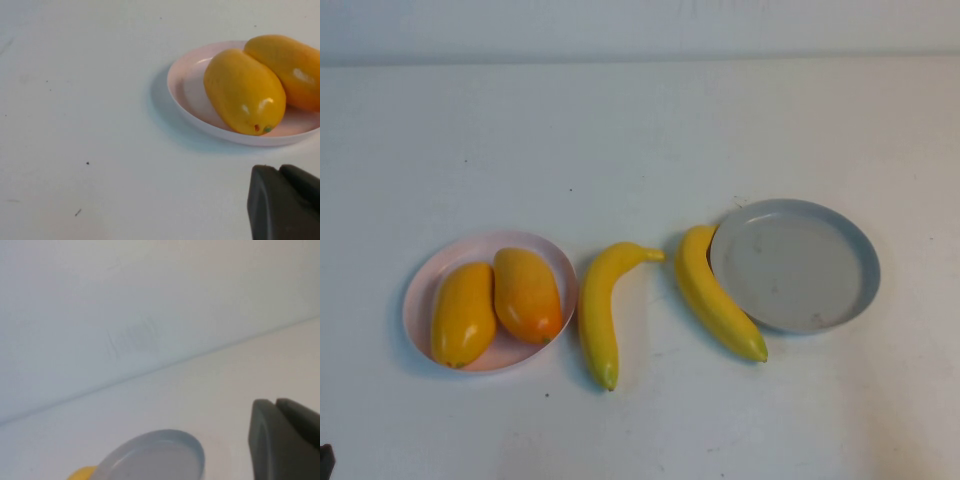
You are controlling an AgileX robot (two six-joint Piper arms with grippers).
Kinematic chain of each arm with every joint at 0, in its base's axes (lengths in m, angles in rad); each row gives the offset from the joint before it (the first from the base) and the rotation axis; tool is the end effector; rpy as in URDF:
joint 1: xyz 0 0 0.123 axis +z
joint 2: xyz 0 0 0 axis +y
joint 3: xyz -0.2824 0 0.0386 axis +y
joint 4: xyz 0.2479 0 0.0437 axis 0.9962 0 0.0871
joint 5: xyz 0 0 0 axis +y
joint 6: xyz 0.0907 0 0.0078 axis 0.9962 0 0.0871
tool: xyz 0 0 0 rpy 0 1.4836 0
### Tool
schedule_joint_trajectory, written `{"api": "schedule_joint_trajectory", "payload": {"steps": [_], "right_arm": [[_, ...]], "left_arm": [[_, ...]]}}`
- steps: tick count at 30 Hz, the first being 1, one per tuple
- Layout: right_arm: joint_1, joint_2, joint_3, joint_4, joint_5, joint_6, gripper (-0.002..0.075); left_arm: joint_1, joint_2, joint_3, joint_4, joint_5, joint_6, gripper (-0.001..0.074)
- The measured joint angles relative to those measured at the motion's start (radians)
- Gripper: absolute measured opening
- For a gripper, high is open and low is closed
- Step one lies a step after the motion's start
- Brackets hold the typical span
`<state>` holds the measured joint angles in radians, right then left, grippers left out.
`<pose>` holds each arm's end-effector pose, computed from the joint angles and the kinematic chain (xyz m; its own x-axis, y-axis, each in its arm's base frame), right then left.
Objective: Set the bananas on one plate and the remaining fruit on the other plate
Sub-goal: Put another type of fruit in the right plate
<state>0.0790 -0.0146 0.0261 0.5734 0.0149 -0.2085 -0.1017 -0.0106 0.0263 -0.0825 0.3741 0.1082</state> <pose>0.0561 0.0052 0.2040 0.0278 0.3601 -0.9325 -0.1037 0.9289 0.3556 0.0521 -0.0081 0.1713 -0.2911 0.0612 -0.9547 0.1393 0.9900 0.0210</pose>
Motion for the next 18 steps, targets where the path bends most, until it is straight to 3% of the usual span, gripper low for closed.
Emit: {"api": "schedule_joint_trajectory", "payload": {"steps": [8, 18], "right_arm": [[0.0, 0.088, -0.116, 0.145, 0.163, 0.018, -0.0017], [0.0, 0.672, -0.621, 0.062, 0.721, -0.058, -0.0017]], "left_arm": [[0.0, 0.0, 0.0, 0.002, 0.0, 0.0, -0.0004], [0.0, 0.0, 0.0, 0.002, 0.0, 0.0, -0.0004]]}}
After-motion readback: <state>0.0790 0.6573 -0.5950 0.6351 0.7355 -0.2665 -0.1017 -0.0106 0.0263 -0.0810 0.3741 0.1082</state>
